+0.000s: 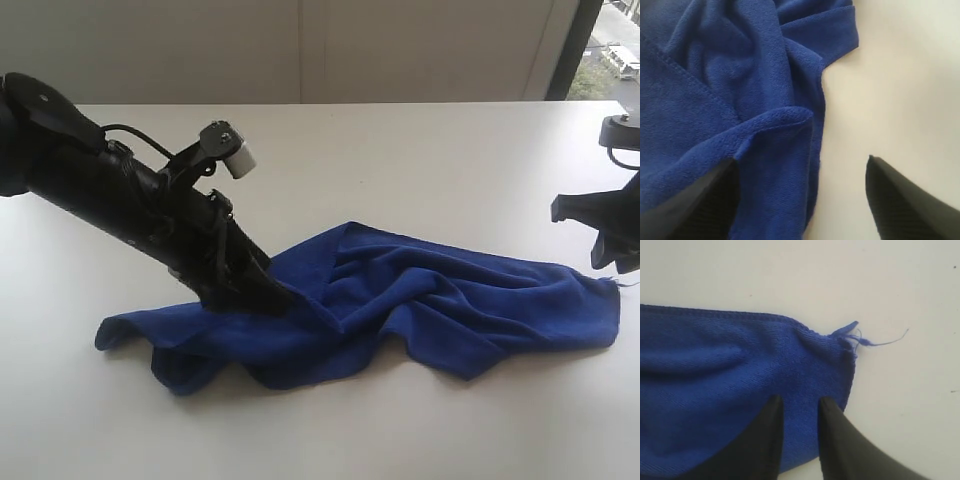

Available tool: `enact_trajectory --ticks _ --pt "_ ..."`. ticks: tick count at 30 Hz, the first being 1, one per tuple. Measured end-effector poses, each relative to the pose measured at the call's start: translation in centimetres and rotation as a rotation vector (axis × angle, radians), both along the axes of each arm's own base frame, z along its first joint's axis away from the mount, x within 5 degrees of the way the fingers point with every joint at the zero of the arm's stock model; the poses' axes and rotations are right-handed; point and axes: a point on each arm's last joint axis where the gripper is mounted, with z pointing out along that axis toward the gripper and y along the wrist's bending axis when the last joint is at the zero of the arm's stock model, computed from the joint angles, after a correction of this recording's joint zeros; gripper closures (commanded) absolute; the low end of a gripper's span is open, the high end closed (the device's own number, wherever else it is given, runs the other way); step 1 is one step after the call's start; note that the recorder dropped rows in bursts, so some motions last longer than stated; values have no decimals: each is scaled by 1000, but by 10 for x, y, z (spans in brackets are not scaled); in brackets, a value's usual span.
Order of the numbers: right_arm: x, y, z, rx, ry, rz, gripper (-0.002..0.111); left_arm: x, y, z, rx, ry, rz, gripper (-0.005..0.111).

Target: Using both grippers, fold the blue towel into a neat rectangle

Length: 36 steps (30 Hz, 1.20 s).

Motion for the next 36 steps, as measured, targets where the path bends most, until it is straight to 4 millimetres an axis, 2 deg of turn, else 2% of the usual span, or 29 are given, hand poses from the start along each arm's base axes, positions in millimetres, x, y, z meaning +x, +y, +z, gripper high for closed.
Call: enact_trajectory --ticks 6,14,23,36 --pt "0 0 0 1 0 -1 84 6 1 -4 33 -129 -66 33" --pt "0 0 0 1 -2 -1 84 13 -1 -29 85 -251 -241 33" --pt "1 0 0 0 -8 -1 84 23 -3 -46 107 -264 -208 35" --pt "2 0 0 -2 -18 -1 84 26 -9 -41 20 -344 -221 35"
